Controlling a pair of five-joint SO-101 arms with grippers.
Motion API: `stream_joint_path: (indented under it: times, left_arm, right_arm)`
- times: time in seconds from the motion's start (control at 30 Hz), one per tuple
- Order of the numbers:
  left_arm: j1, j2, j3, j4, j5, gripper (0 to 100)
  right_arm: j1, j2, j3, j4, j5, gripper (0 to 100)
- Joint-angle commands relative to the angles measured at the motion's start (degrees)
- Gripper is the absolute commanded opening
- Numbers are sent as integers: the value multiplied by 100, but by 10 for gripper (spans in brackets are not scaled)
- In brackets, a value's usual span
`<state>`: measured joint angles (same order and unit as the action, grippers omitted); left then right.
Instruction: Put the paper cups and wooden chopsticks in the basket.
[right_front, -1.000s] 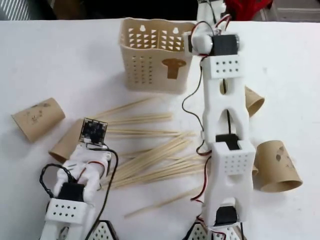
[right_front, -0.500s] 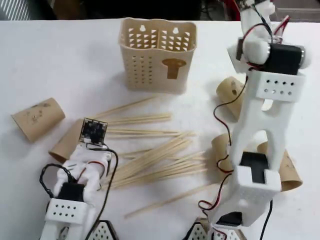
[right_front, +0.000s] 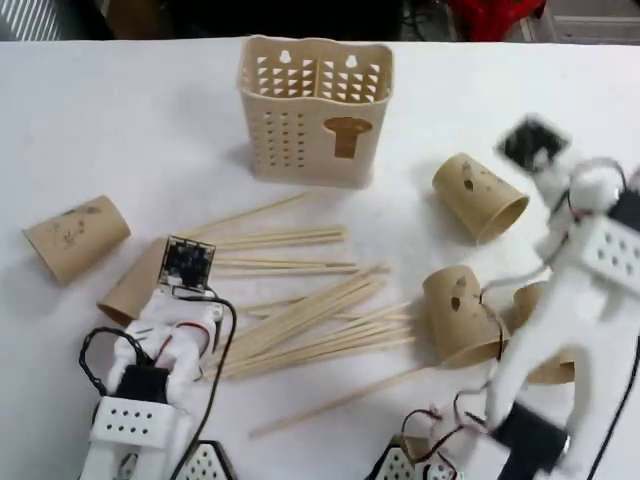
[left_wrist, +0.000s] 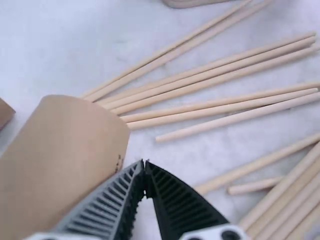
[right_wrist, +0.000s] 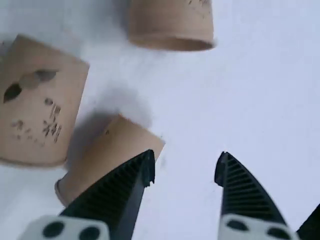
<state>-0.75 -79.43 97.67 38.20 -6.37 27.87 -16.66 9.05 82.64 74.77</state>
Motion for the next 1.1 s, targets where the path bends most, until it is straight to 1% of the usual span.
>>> stream_joint_path:
  times: [0.0, 0.1, 0.17, 0.23, 0.33, 0.5, 0.53, 0.73, 0.8, 1.07]
  left_arm:
    - [-40, -48, -26, 35, 26, 25]
    - [-40, -48, -26, 35, 26, 25]
    - [-40, -48, -26, 35, 26, 25]
    - [-40, -48, -26, 35, 26, 25]
    - [-40, -48, -26, 35, 26, 25]
    - [-40, -48, -26, 35, 26, 25]
    - [-40, -48, -26, 35, 26, 25]
    - [-40, -48, -26, 35, 26, 25]
    - [-40, -48, -26, 35, 26, 25]
    - [-40, -48, -26, 35, 26, 25]
  right_arm:
    - [884, -1455, 1538, -295, 1670, 208]
    - [1631, -2237, 2374, -312, 3429, 208]
    - [2035, -2730, 3024, -426, 4422, 208]
    - [2246, -3222, 3727, -734, 4941, 208]
    - [2343, -3908, 4818, -1367, 5108, 208]
    - [2316, -4857, 6400, -2510, 5064, 209]
    - [2316, -5024, 6620, -2695, 4923, 209]
    - [1798, -5851, 7446, -3890, 3218, 209]
    - [1631, -6062, 7710, -4215, 2804, 209]
    - [1191, -6941, 8475, -4699, 1960, 207]
